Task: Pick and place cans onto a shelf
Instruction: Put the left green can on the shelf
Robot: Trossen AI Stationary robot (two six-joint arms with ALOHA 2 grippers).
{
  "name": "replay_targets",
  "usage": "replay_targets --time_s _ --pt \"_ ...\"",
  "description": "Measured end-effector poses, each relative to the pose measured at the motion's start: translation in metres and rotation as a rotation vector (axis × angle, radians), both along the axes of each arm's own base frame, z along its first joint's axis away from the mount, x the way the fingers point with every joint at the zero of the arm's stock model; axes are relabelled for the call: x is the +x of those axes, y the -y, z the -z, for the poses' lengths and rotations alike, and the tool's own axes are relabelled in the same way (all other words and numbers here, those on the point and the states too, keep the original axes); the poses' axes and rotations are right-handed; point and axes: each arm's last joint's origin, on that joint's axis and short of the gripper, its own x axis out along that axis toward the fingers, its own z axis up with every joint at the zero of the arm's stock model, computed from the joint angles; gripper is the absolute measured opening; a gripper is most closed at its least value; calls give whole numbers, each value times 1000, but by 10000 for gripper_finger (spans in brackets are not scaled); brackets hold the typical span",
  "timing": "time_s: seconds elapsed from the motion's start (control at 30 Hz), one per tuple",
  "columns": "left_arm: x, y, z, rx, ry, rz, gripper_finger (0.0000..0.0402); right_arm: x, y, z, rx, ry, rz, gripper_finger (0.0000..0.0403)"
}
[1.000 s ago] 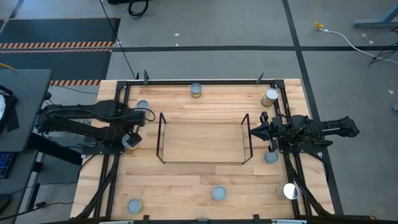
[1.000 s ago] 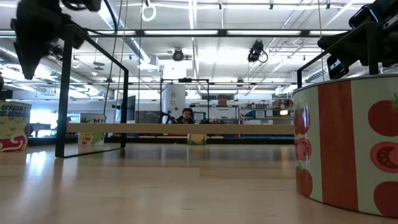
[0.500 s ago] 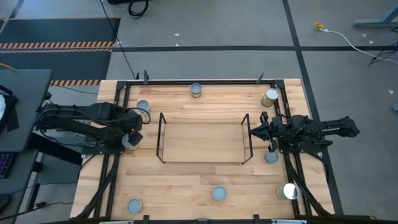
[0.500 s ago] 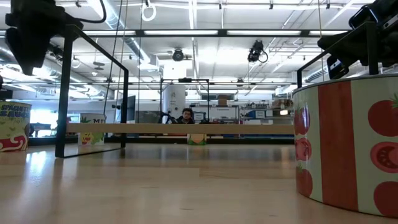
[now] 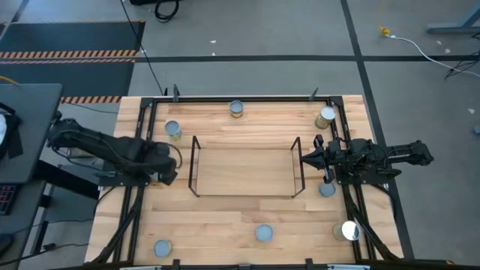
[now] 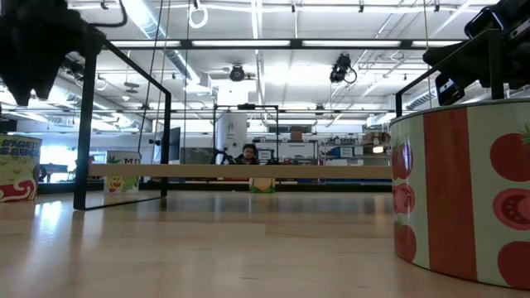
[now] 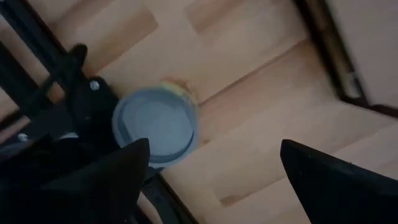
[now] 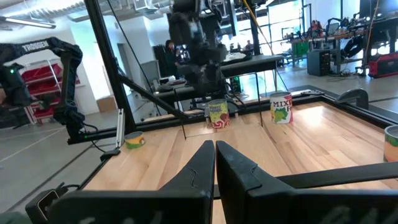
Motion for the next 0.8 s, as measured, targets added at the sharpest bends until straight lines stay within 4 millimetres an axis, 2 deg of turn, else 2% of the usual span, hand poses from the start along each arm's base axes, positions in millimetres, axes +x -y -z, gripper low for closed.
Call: replay_targets --time_s 0.13,0.33,0.43,0.57,0.8 --pt "-2 6 24 -4 9 -2 350 0 0 0 0 0 0 23" --pt "-6 3 37 61 -16 -2 328 0 0 0 0 0 0 23" --pt "-5 4 42 60 -16 0 302 0 0 0 0 0 0 23" --pt "-5 5 42 72 -26 59 241 0 0 0 0 0 0 23" --pt "0 7 50 110 -79 64 96 0 0 0 0 0 0 23"
